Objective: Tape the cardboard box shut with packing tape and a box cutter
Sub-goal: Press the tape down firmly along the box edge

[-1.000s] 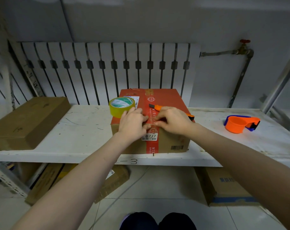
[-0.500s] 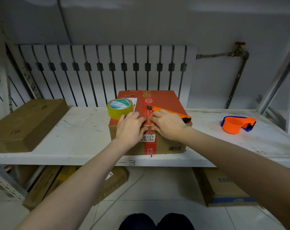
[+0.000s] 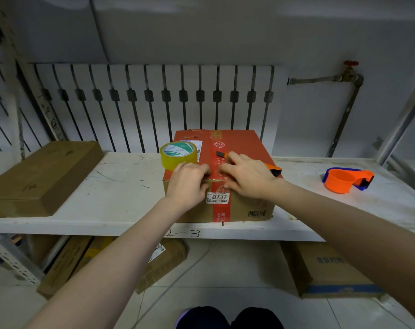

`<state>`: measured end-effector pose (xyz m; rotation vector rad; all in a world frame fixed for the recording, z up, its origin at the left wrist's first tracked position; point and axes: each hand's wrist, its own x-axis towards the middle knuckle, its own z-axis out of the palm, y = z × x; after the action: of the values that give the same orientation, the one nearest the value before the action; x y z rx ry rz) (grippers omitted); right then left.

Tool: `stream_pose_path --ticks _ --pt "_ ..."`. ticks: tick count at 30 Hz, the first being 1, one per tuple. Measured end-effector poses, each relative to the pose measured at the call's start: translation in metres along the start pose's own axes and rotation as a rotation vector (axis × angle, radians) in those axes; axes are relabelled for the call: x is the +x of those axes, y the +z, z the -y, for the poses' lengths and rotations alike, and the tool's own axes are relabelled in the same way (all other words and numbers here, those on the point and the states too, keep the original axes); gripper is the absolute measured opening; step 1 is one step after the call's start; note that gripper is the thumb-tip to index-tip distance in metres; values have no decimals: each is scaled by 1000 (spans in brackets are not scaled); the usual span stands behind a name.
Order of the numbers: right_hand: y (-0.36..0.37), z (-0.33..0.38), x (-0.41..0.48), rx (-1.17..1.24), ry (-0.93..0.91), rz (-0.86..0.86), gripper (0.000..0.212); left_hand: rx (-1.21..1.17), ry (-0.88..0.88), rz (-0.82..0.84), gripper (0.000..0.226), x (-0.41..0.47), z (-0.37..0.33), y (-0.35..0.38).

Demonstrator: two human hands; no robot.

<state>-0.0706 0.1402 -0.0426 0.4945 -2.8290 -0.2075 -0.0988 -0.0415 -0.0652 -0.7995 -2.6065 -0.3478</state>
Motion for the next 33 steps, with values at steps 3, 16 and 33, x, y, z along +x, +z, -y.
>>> stream_pose_path --ticks 3,16,33 --pt "1 3 3 -49 2 34 48 7 10 14 25 0 -1 -2" --pt "-4 -9 -8 113 -17 84 40 118 61 169 37 11 -12 -11" --pt "-15 9 -17 -26 136 143 50 233 35 265 55 7 -27 -16"
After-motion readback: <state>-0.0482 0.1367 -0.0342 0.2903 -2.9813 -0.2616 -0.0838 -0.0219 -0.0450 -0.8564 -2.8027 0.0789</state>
